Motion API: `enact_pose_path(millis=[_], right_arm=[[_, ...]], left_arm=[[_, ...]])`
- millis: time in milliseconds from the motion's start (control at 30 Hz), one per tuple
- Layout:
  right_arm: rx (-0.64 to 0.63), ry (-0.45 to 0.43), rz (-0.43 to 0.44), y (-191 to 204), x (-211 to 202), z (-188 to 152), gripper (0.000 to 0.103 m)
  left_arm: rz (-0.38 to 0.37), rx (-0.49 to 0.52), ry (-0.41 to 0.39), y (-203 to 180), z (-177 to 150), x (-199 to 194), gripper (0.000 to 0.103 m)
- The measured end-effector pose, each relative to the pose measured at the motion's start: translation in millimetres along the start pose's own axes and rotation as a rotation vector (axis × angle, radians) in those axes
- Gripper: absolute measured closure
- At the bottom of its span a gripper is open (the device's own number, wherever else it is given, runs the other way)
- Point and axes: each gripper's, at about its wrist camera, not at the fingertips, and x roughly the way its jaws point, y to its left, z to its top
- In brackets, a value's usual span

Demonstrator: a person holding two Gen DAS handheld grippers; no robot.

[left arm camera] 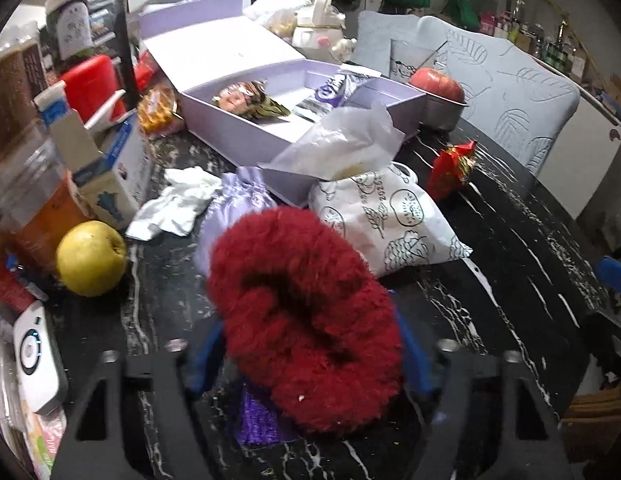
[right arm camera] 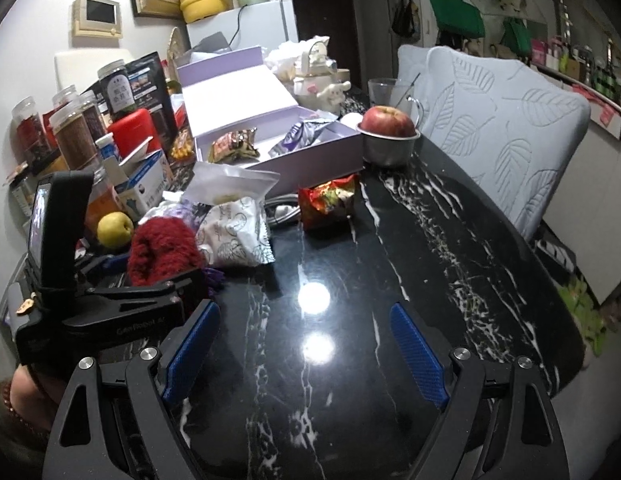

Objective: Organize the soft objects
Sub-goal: 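Grasp the red fuzzy ring with the left gripper while the right grasps the white printed pouch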

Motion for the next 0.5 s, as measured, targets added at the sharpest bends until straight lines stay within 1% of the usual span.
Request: enact_pose_path(millis=[67, 167, 400, 500], right_arm=[[0.006, 0.006, 0.008, 0, 6, 2, 0.015], [0.010, 0.007, 0.020, -1, 13, 7, 0.015], [0.013, 0.016, 0.066, 5, 32, 19, 0.015], [0.005, 0.020, 0.084, 12, 43, 26, 0.015]], left_arm=[[-0.025, 0.002, -0.001, 1, 1, -1, 0.049], [-0.050, 0.013, -0.013, 2, 5, -8, 0.054], [-0.108, -0.018, -0.051, 18, 14, -37, 0.055], [-0.108, -0.033, -0.073, 28, 17, -53, 0.055]])
